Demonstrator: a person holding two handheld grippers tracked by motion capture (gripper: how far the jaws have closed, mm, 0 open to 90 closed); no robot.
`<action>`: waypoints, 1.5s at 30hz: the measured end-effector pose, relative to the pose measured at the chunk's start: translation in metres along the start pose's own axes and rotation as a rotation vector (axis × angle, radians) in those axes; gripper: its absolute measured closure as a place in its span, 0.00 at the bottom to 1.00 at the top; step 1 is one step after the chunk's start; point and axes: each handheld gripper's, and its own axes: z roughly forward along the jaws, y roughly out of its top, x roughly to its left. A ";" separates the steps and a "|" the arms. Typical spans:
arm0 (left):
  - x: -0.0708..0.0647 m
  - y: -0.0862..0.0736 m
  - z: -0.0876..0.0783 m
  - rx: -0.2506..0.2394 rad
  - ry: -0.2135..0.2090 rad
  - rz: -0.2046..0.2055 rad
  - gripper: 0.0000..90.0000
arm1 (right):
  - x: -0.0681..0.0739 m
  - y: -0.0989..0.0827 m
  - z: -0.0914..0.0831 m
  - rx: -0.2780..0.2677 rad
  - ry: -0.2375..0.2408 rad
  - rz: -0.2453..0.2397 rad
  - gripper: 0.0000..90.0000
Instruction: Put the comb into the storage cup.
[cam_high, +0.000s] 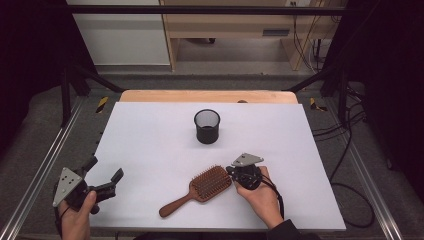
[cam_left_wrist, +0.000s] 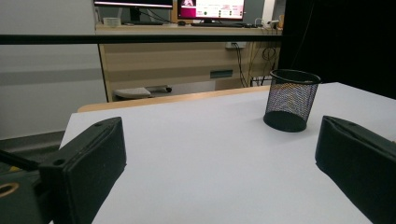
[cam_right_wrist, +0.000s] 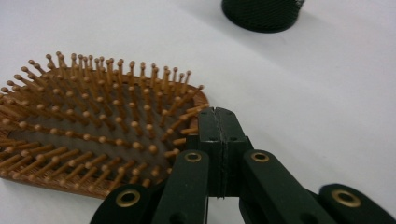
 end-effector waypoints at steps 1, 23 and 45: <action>0.000 0.000 0.000 0.000 0.000 0.000 0.02 | 0.000 0.000 0.000 0.000 0.000 0.000 1.00; -0.065 0.033 0.031 0.150 -0.175 0.042 0.03 | -0.044 -0.031 -0.082 -0.331 -0.141 0.103 0.08; -0.121 0.048 0.085 0.546 -0.340 0.204 0.04 | -0.054 -0.049 -0.093 -0.365 -0.190 0.069 0.08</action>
